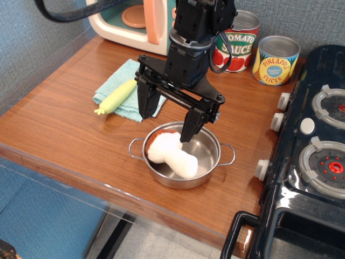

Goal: Place the yellow spoon to the left of the blue cloth.

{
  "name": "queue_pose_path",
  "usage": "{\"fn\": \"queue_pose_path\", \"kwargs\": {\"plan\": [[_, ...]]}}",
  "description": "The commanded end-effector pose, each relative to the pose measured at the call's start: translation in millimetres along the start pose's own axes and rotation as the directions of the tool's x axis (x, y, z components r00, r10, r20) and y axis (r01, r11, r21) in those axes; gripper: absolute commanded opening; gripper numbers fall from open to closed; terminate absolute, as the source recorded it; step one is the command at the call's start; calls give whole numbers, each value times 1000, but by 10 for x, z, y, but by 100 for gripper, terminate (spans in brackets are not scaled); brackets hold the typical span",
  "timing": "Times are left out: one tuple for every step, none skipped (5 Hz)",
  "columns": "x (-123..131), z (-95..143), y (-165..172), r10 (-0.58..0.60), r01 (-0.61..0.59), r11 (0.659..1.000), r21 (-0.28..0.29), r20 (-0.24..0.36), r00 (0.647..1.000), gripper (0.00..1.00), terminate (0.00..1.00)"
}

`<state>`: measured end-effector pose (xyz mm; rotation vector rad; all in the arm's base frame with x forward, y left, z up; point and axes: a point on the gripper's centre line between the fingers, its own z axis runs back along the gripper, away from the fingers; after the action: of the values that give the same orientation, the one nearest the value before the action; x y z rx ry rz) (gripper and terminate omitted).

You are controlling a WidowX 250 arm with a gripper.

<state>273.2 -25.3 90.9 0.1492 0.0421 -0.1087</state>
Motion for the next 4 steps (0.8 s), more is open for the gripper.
{"fn": "queue_pose_path", "kwargs": {"plan": [[0, 0, 0, 0, 0, 1000, 0, 0, 1000, 100, 0], [108, 0, 369, 75, -74, 997, -15, 32, 997, 100, 0], [170, 3, 682, 105, -104, 995, -8, 56, 993, 100, 0], [205, -28, 969, 79, -79, 997, -13, 113, 990, 100, 0]]}}
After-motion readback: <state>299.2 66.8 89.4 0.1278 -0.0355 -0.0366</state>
